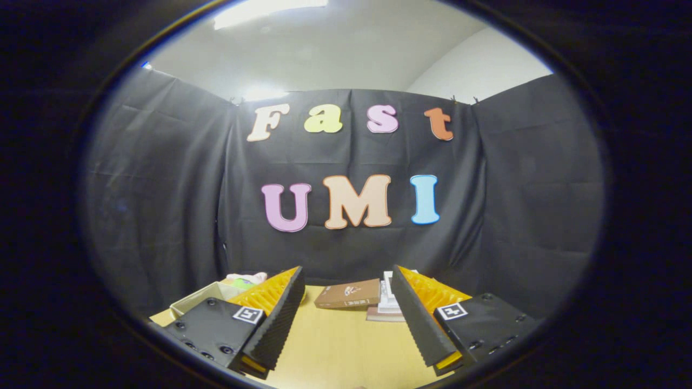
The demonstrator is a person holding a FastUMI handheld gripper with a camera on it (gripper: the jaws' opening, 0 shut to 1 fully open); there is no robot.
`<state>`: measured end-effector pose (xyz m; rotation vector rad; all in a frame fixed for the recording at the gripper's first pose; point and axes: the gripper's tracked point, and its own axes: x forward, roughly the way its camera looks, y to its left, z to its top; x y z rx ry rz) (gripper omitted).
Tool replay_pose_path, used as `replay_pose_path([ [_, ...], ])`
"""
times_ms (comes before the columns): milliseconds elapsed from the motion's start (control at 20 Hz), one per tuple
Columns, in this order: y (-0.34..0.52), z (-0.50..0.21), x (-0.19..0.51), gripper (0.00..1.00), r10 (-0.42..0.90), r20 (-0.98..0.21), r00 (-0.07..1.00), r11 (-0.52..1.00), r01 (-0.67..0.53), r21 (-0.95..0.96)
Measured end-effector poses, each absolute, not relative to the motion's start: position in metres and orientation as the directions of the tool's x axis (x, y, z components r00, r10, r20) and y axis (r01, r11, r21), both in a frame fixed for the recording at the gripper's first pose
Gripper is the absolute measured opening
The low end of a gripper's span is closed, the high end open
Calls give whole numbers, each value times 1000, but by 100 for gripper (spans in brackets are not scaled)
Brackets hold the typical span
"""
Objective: Open the storage box then place both shoes into the box .Put the left shoe in first, then the right shoe, with the right side of both shoes facing outward in a uniform manner.
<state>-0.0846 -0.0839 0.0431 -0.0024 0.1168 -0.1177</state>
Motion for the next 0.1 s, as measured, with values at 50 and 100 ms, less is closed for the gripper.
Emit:
replay_pose_path([
  [50,-90,43,-86,100,-127,-119,985,992,127,-13],
  [100,-93,43,-88,100,-131,-119,984,991,131,-8],
])
